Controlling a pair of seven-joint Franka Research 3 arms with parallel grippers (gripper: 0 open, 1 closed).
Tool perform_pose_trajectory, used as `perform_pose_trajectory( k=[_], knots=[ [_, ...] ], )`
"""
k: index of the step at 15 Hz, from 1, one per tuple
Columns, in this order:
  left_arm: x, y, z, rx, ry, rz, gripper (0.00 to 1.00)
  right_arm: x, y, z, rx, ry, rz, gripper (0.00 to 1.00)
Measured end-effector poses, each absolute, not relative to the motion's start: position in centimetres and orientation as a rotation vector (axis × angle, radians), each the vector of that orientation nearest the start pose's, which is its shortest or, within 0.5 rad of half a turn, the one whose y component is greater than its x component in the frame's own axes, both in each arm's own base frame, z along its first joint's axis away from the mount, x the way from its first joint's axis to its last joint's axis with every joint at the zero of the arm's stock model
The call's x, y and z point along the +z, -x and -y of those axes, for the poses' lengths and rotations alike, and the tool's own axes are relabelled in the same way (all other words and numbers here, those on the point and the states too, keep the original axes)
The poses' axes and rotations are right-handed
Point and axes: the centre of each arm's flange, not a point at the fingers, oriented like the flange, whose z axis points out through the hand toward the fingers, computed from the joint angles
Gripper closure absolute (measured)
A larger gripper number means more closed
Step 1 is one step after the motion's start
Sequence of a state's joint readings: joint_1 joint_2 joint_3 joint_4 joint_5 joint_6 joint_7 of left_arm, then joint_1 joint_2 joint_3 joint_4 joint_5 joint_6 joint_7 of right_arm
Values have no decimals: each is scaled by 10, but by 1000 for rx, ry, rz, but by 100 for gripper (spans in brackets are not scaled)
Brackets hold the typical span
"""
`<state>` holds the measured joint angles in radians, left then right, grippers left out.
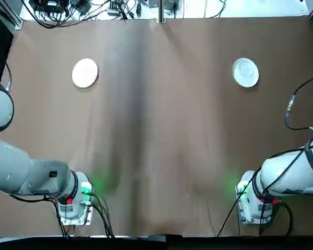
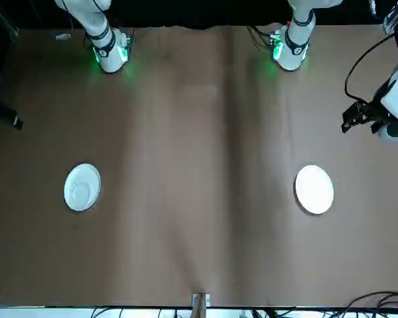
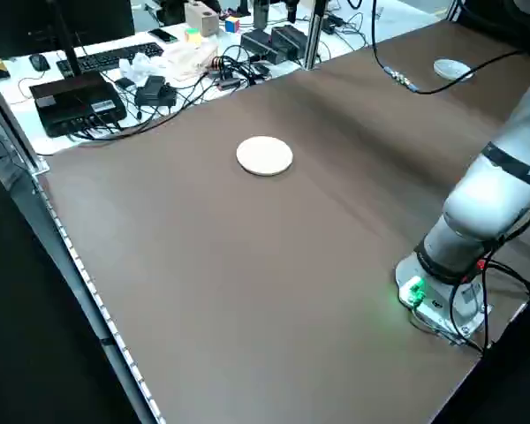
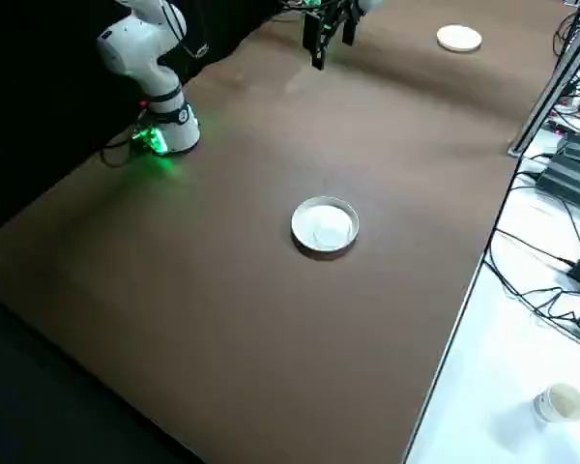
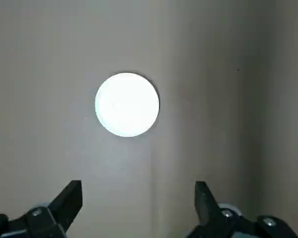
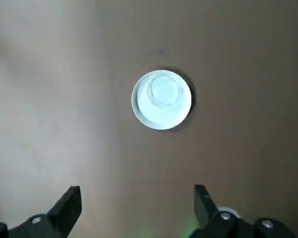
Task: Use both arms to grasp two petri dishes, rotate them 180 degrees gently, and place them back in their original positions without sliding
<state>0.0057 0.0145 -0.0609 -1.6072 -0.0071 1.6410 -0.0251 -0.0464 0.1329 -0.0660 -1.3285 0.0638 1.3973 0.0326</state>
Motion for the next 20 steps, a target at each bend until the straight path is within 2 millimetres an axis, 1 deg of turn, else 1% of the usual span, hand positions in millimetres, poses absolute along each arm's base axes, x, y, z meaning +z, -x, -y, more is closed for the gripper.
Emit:
perform_pose_trajectory(
  k=[5, 9, 12, 16, 20],
  knots=[
    [606, -564, 28, -29, 3149, -37, 0, 653, -573, 56, 86, 3076, -215, 0],
    [606, -564, 27, -29, 3149, -35, 0, 653, -571, 66, 88, 3074, -240, 0],
    [606, -564, 26, -30, 3132, -37, 0, 652, -571, 66, 96, 3073, -240, 0],
    [606, -564, 29, -30, 3129, -48, 0, 649, -566, 63, 159, 3069, -233, 0],
    [606, -563, 30, -30, 3126, -51, 0, 649, -567, 63, 159, 3069, -233, 0]
  ],
)
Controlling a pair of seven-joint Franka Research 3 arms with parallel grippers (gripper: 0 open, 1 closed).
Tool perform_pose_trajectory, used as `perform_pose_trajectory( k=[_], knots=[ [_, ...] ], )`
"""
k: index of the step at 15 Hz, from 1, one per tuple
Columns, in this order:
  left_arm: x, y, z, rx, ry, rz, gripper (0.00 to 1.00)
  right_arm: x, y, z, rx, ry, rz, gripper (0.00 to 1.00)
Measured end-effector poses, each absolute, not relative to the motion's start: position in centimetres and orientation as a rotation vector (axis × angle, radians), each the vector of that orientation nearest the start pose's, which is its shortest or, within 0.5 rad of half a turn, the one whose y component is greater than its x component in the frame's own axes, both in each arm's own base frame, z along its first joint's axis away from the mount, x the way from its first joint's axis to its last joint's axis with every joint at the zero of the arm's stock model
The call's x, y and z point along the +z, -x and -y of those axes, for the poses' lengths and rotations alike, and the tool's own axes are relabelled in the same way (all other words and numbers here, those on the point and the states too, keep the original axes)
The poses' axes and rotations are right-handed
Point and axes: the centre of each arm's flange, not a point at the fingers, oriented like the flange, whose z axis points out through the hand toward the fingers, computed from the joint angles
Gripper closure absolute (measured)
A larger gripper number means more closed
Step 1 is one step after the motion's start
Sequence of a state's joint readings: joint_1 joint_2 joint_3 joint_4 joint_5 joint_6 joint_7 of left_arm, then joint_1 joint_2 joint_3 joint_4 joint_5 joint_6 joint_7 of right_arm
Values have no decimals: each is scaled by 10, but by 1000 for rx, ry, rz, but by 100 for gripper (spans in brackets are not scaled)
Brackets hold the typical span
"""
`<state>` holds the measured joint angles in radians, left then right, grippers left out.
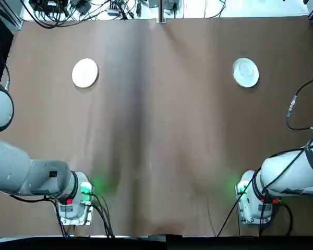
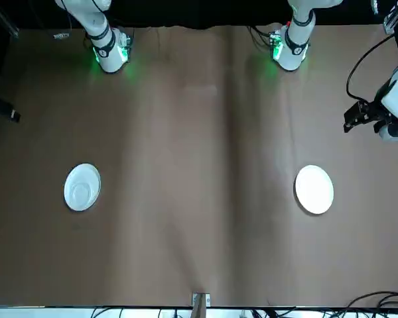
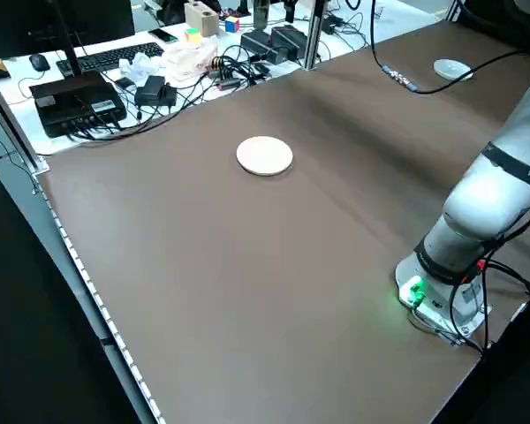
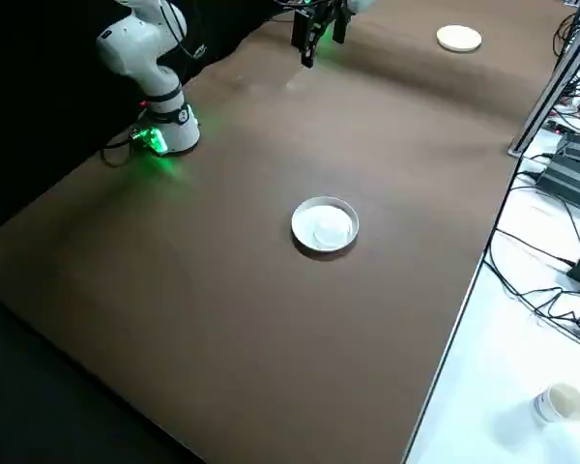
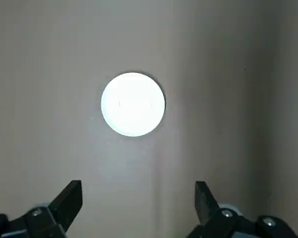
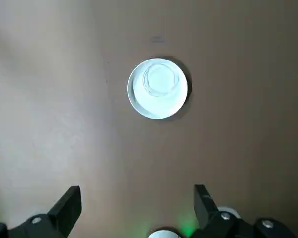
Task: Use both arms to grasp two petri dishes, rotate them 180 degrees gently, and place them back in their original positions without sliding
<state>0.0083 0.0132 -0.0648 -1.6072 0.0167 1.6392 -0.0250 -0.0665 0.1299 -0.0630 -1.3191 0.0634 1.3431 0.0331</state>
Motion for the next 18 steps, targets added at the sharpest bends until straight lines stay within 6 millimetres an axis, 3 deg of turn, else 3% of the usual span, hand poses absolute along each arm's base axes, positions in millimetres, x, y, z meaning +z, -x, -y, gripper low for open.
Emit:
perform_pose_trajectory(
  k=[4, 9, 13, 18],
  knots=[
    [597, -566, 28, -3, 3116, -122, 1, 633, -577, 73, 146, 3066, -304, 0],
    [573, -575, 28, 55, 3096, -368, 1, 571, -606, 84, 199, 3043, -528, 0],
    [548, -588, 32, 52, 3032, -593, 3, 522, -629, 89, 203, 2977, -886, 0],
    [499, -595, 33, -4, 2963, -792, 1, 443, -659, 104, 231, 2848, -1306, 0]
  ],
)
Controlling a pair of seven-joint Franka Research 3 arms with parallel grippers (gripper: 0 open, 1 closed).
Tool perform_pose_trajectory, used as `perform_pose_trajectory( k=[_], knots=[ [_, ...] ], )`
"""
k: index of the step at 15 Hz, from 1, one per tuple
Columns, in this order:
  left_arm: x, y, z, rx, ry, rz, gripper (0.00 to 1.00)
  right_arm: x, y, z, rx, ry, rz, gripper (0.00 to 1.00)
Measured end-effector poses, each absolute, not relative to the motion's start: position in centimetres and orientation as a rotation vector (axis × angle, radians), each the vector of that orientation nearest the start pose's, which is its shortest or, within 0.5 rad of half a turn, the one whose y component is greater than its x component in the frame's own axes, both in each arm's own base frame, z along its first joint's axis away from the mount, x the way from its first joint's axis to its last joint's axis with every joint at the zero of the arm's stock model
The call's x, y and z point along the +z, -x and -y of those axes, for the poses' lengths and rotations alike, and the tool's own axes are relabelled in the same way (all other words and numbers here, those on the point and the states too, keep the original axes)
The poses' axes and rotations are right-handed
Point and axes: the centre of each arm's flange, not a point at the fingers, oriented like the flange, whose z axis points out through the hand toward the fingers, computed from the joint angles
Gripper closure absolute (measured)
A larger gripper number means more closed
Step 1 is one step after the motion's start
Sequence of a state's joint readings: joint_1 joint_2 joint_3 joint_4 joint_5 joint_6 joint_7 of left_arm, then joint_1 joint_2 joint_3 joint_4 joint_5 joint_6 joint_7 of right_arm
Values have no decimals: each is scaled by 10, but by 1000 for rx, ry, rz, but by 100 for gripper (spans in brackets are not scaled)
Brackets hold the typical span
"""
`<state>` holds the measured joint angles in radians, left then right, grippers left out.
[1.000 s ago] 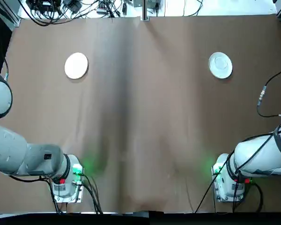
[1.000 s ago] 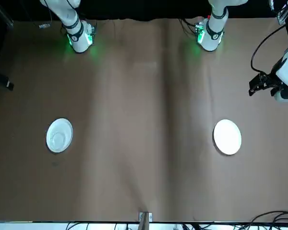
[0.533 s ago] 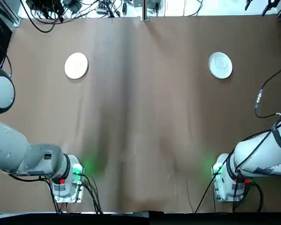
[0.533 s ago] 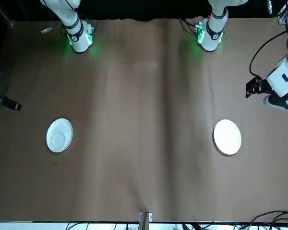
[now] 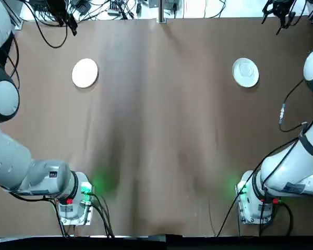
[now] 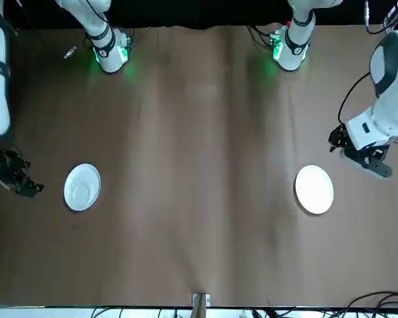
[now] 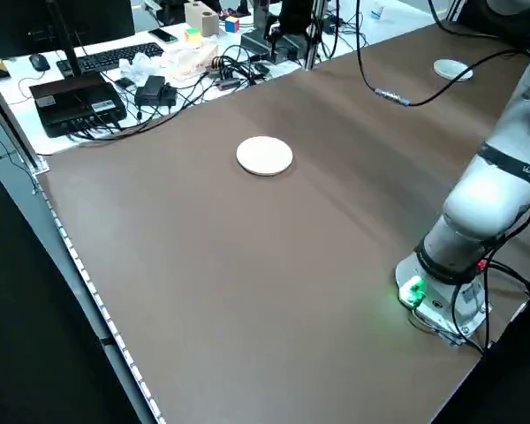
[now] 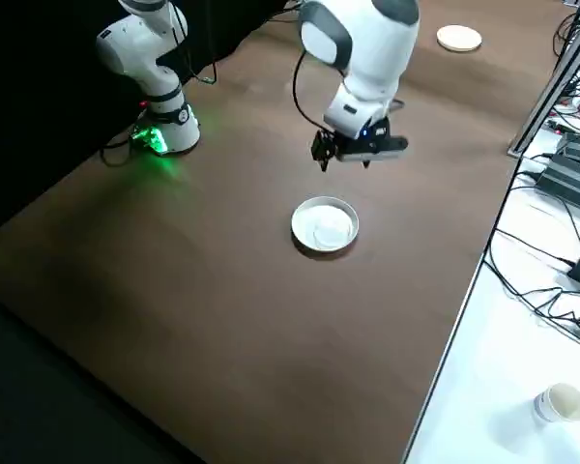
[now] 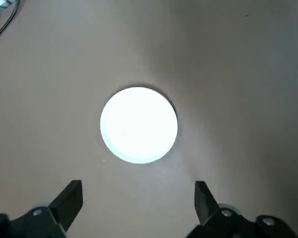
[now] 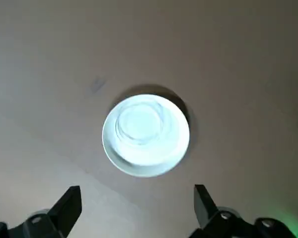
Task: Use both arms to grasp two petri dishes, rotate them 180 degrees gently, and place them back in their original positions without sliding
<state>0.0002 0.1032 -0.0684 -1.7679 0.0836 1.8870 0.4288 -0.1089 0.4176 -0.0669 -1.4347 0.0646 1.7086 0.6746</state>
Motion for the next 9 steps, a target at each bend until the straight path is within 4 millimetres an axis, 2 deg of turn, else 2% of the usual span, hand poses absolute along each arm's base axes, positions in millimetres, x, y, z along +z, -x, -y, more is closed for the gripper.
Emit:
perform_pose_trajectory(
  k=[2, 5, 6, 9],
  knots=[
    [475, -597, 33, -15, 2934, -891, 0, 418, -667, 106, 224, 2771, -1488, 0],
    [444, -605, 33, 0, 2842, -1166, 0, 387, -672, 108, 192, 2619, -1760, 0],
    [421, -613, 34, 11, 2749, -1382, 0, 363, -671, 111, 158, 2493, -1936, 0],
    [378, -626, 37, 20, 2576, -1703, 0, 323, -668, 108, 187, 2329, -2165, 0]
  ],
)
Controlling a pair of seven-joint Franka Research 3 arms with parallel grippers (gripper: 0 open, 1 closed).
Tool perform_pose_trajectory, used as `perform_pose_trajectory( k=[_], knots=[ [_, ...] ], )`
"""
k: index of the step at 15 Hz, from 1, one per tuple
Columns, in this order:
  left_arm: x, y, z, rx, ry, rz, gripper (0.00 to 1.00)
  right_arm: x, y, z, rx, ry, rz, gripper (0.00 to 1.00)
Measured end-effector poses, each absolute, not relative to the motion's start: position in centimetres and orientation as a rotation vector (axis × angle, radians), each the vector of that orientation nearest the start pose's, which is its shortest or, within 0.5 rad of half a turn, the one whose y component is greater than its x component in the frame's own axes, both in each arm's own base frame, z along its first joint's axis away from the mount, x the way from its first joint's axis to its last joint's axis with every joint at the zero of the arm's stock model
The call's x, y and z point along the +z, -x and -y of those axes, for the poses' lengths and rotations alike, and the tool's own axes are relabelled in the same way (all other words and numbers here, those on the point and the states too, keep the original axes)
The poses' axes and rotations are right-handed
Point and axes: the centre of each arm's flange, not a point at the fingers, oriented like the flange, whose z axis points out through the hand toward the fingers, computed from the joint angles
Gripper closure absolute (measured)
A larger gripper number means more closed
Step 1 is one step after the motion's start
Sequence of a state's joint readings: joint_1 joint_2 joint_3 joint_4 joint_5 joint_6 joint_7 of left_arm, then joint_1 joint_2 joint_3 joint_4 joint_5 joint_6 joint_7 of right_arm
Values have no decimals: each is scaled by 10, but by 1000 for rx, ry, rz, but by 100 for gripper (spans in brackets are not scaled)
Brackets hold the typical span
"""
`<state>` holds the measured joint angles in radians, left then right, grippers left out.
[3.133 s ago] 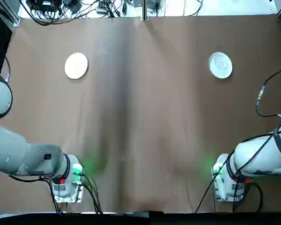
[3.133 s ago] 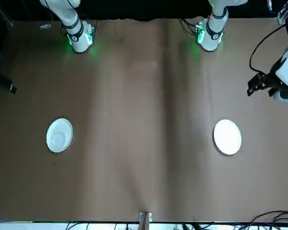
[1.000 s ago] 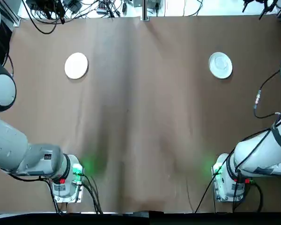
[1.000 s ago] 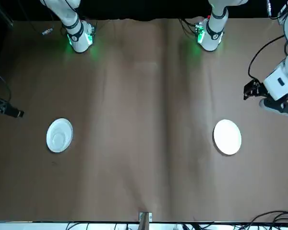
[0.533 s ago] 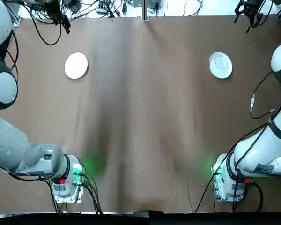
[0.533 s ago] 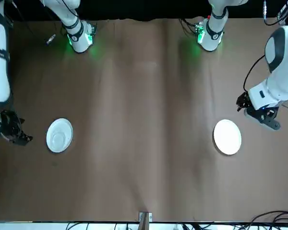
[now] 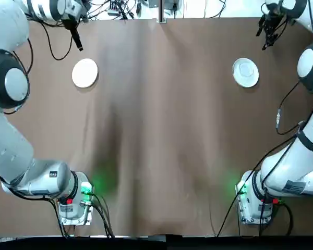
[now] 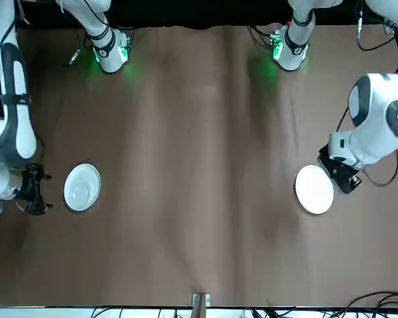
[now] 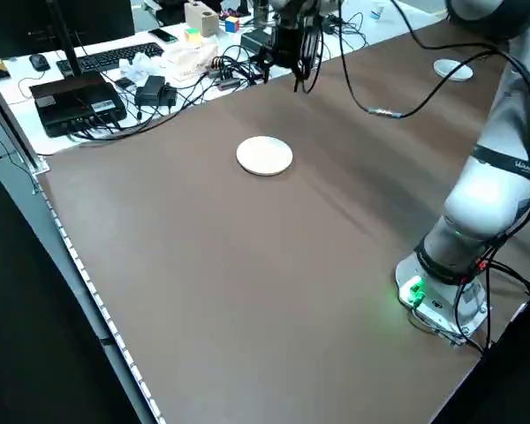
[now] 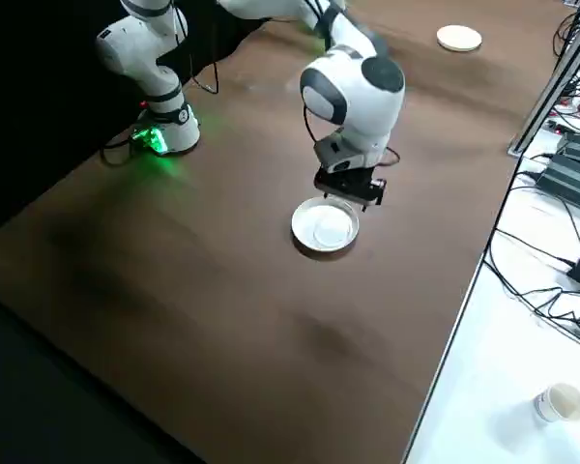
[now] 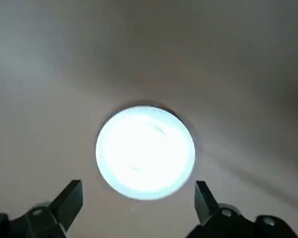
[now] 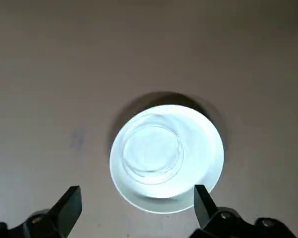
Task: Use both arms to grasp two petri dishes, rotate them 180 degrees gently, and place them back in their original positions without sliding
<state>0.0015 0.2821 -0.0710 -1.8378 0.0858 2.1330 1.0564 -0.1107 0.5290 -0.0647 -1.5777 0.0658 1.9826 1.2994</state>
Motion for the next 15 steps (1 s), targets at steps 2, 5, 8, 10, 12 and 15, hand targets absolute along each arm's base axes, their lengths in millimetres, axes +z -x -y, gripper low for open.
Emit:
perform_pose_trajectory(
  k=[2, 5, 8, 10, 12, 15],
  knots=[
    [353, -636, 39, -11, 2479, -1832, 0, 296, -670, 109, 198, 2287, -2225, 0],
    [311, -653, 35, -34, 2395, -1941, 2, 266, -671, 113, 210, 2229, -2300, 0],
    [285, -672, 16, -27, 2333, -2026, 21, 248, -668, 113, 223, 2201, -2338, 0],
    [274, -677, 9, -18, 2310, -2063, 41, 240, -664, 112, 232, 2198, -2344, 0],
    [266, -678, 4, -15, 2265, -2116, 59, 237, -664, 110, 218, 2182, -2350, 0],
    [250, -679, -12, -21, 2240, -2159, 82, 233, -664, 108, 205, 2162, -2363, 0]
  ],
)
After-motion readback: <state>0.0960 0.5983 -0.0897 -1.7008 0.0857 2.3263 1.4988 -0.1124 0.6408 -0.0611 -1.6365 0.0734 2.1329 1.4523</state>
